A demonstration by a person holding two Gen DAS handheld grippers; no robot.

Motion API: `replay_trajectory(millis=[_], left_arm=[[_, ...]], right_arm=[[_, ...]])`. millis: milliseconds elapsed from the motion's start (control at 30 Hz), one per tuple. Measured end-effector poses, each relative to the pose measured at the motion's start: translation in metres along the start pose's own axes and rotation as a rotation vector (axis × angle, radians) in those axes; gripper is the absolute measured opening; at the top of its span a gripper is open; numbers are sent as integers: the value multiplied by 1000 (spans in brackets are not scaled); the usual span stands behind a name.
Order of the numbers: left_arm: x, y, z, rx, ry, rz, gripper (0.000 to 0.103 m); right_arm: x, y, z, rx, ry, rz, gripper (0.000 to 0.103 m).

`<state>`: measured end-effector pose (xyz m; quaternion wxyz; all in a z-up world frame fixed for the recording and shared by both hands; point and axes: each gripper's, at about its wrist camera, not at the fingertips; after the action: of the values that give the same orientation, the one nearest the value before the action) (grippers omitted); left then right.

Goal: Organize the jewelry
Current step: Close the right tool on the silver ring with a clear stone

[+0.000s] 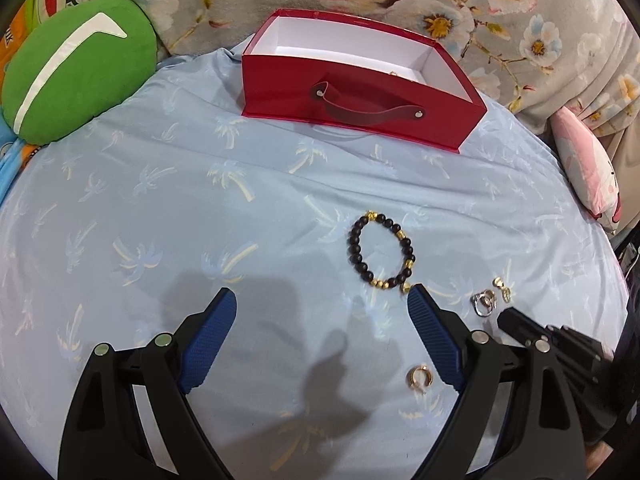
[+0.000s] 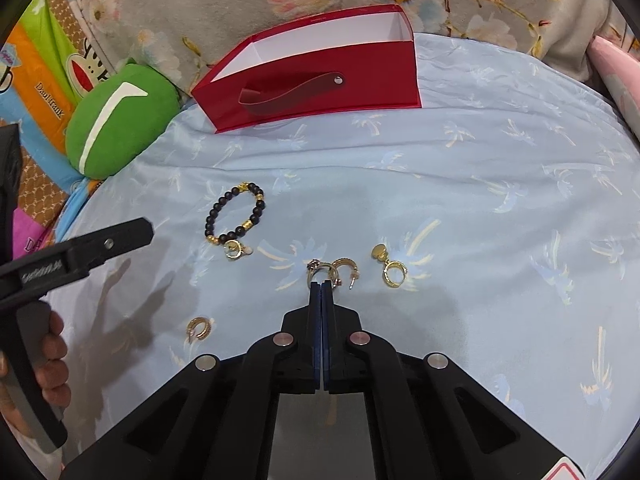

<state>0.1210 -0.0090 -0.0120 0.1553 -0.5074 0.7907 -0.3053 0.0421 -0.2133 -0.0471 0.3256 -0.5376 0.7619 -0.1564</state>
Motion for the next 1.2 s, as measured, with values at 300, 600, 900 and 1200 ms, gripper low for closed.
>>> replay_trajectory(millis=[300, 600, 900, 1200], left_arm=[[3, -4, 2, 8, -2, 6, 85], [0, -4, 6, 2, 3, 2, 85], [6, -15, 20, -11, 5, 34, 85], [53, -34, 55, -47, 36, 141, 85]], right_arm=[[-1, -2, 15, -37, 15, 22, 15], [-15, -9, 27, -18, 37, 3, 33], [-13, -11, 29, -15, 42, 7, 20], [0, 4, 12, -35, 18, 39, 20]])
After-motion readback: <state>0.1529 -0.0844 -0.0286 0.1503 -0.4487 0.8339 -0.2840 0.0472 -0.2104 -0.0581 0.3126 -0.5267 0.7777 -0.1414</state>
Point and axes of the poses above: each gripper's, at about its wrist camera, not at the fingertips, and z roughly the way its jaws point, x to its right, y to its underside, and after that the axes turned 9 degrees about z, right-handed
